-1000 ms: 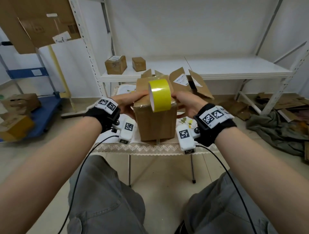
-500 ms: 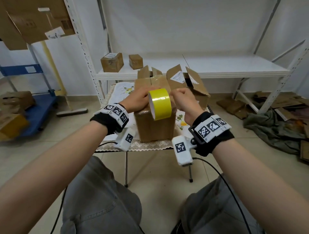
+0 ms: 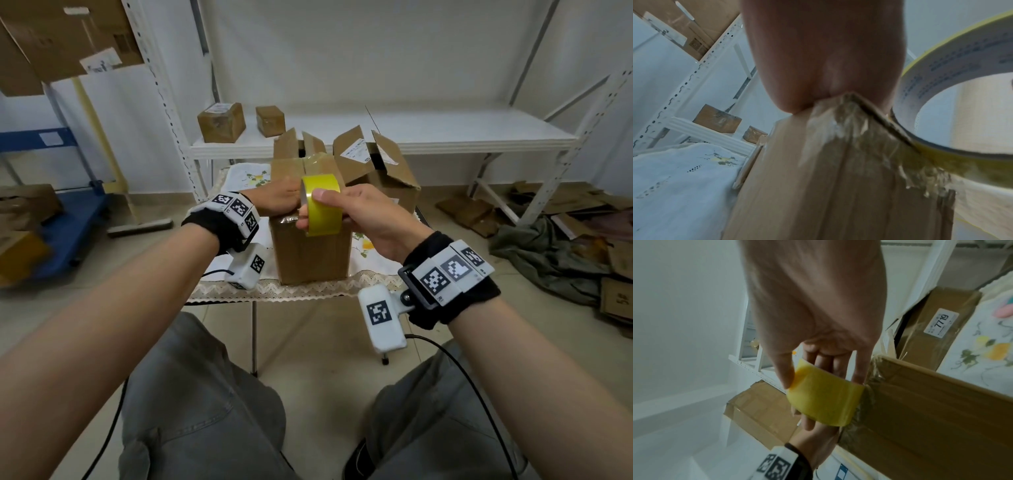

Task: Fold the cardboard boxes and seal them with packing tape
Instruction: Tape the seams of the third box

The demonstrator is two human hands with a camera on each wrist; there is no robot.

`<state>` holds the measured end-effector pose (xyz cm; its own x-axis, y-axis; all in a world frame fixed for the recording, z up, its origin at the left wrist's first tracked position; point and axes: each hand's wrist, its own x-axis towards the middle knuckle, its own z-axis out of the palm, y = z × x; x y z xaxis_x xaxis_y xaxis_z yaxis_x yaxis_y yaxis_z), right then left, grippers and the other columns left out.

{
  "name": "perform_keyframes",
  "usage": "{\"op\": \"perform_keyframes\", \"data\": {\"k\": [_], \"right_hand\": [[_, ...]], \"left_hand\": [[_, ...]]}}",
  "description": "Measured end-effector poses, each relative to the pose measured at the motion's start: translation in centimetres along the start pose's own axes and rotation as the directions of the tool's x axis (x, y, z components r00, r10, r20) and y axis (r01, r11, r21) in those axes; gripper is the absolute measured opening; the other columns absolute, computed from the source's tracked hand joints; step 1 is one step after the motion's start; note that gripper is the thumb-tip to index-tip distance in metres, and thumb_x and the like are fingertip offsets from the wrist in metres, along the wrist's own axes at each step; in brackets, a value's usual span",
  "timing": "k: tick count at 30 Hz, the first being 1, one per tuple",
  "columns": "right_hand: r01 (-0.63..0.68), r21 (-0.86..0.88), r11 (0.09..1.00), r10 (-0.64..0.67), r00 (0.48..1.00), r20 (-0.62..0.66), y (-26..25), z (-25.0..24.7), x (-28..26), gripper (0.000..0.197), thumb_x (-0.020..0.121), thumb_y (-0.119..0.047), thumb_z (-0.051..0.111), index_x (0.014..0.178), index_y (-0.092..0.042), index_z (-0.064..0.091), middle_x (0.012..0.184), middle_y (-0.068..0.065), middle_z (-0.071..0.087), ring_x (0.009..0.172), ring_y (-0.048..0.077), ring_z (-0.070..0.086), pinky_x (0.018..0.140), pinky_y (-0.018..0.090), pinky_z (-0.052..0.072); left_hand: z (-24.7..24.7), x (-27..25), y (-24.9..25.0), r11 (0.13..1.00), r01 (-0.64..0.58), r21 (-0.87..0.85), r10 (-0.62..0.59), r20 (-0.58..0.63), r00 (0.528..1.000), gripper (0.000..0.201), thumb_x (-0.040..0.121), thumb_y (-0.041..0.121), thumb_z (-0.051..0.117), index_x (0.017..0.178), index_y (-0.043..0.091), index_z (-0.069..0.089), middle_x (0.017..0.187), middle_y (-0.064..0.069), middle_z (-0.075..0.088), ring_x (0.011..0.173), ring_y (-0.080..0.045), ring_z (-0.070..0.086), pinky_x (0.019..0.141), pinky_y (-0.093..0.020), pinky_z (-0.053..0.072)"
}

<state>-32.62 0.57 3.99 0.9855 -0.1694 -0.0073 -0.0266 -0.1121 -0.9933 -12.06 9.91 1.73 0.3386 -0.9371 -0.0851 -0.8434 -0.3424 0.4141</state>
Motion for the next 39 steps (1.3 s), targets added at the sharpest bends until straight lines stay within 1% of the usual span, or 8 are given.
{"op": "perform_keyframes", "data": {"k": [2, 4, 7, 13, 22, 33, 36, 39], "right_hand": [[-0.027, 0.019, 0.999, 0.027, 0.999, 0.025, 0.3, 0.2, -0.2, 0.03, 0.102, -0.031, 0.056, 0.098, -0.009, 0.077, 0.104, 0.015, 0.077, 0.105, 0.027, 0.072, 0.103, 0.042, 0.051], [-0.05, 0.039, 0.998, 0.048, 0.998, 0.037, 0.5, 0.3, -0.3, 0.031, 0.102, -0.029, 0.055, 0.098, -0.007, 0.076, 0.105, 0.016, 0.076, 0.105, 0.028, 0.072, 0.1, 0.039, 0.054], [-0.093, 0.081, 0.992, 0.087, 0.993, 0.078, 0.3, 0.0, -0.5, 0.031, 0.102, -0.025, 0.055, 0.104, -0.001, 0.073, 0.108, 0.019, 0.075, 0.106, 0.029, 0.072, 0.096, 0.036, 0.057], [-0.161, 0.091, 0.983, 0.146, 0.977, 0.154, 0.6, -0.5, -0.3, 0.034, 0.101, -0.021, 0.057, 0.115, 0.007, 0.069, 0.111, 0.021, 0.074, 0.107, 0.028, 0.072, 0.096, 0.038, 0.057], [-0.24, 0.113, 0.964, 0.2, 0.938, 0.283, 1.1, -0.8, -0.8, 0.026, 0.101, -0.012, 0.055, 0.111, 0.008, 0.069, 0.114, 0.024, 0.071, 0.099, 0.024, 0.073, 0.091, 0.035, 0.059], [-0.339, 0.124, 0.933, 0.269, 0.882, 0.386, 2.5, -0.9, -0.4, 0.021, 0.098, -0.007, 0.057, 0.109, 0.001, 0.073, 0.116, 0.02, 0.072, 0.107, 0.026, 0.071, 0.091, 0.031, 0.058], [-0.352, 0.096, 0.931, 0.284, 0.863, 0.417, 2.9, -0.7, -0.3, 0.021, 0.098, -0.007, 0.057, 0.11, 0.001, 0.073, 0.118, 0.021, 0.071, 0.108, 0.026, 0.071, 0.088, 0.029, 0.058], [-0.363, 0.102, 0.926, 0.289, 0.858, 0.425, 3.6, -0.6, -0.4, 0.021, 0.098, -0.005, 0.056, 0.112, 0.003, 0.071, 0.119, 0.022, 0.07, 0.113, 0.028, 0.069, 0.095, 0.033, 0.057]], "left_hand": [[-0.3, -0.4, 0.8, 0.995, 0.023, 0.094, -0.027, 0.04, 0.999, 0.081, 0.09, 0.062, 0.018, 0.157, 0.018, 0.028, 0.166, -0.006, 0.019, 0.152, -0.022, 0.018, 0.125, -0.048, 0.008], [-0.4, -0.5, 1.1, 0.99, 0.041, 0.138, -0.049, 0.055, 0.997, 0.078, 0.088, 0.059, 0.012, 0.159, 0.025, 0.014, 0.168, 0.001, 0.003, 0.154, -0.016, 0.002, 0.124, -0.047, -0.004], [-0.3, -0.4, 0.8, 0.989, 0.021, 0.146, -0.032, 0.067, 0.997, 0.082, 0.089, 0.069, 0.011, 0.159, 0.026, 0.01, 0.168, 0.001, 0.0, 0.154, -0.016, -0.001, 0.125, -0.045, -0.003], [-0.4, -0.3, 0.5, 0.988, 0.033, 0.149, -0.047, 0.092, 0.995, 0.051, 0.11, 0.036, 0.016, 0.159, 0.026, 0.01, 0.167, 0.003, -0.001, 0.154, -0.016, -0.003, 0.124, -0.046, -0.005], [-0.6, -0.3, 0.8, 0.994, 0.089, 0.059, -0.094, 0.078, 0.993, 0.05, 0.109, 0.039, 0.008, 0.158, 0.032, 0.015, 0.167, 0.007, 0.002, 0.153, -0.012, 0.003, 0.118, -0.027, -0.003], [-0.6, -0.4, 1.0, 0.994, 0.068, 0.081, -0.076, 0.095, 0.993, 0.05, 0.109, 0.037, 0.008, 0.159, 0.029, 0.012, 0.168, 0.004, 0.001, 0.153, -0.013, 0.0, 0.117, -0.025, -0.003], [-0.6, -0.3, 0.6, 0.991, 0.056, 0.119, -0.068, 0.097, 0.993, 0.056, 0.107, 0.05, 0.02, 0.159, 0.032, 0.01, 0.167, 0.007, -0.001, 0.154, -0.013, -0.003, 0.123, -0.038, -0.006], [-0.5, -0.3, 0.1, 0.988, 0.034, 0.153, -0.049, 0.097, 0.994, 0.085, 0.087, 0.075, 0.04, 0.158, 0.039, 0.009, 0.167, 0.013, -0.002, 0.153, -0.008, -0.004, 0.123, -0.041, -0.005]]}}
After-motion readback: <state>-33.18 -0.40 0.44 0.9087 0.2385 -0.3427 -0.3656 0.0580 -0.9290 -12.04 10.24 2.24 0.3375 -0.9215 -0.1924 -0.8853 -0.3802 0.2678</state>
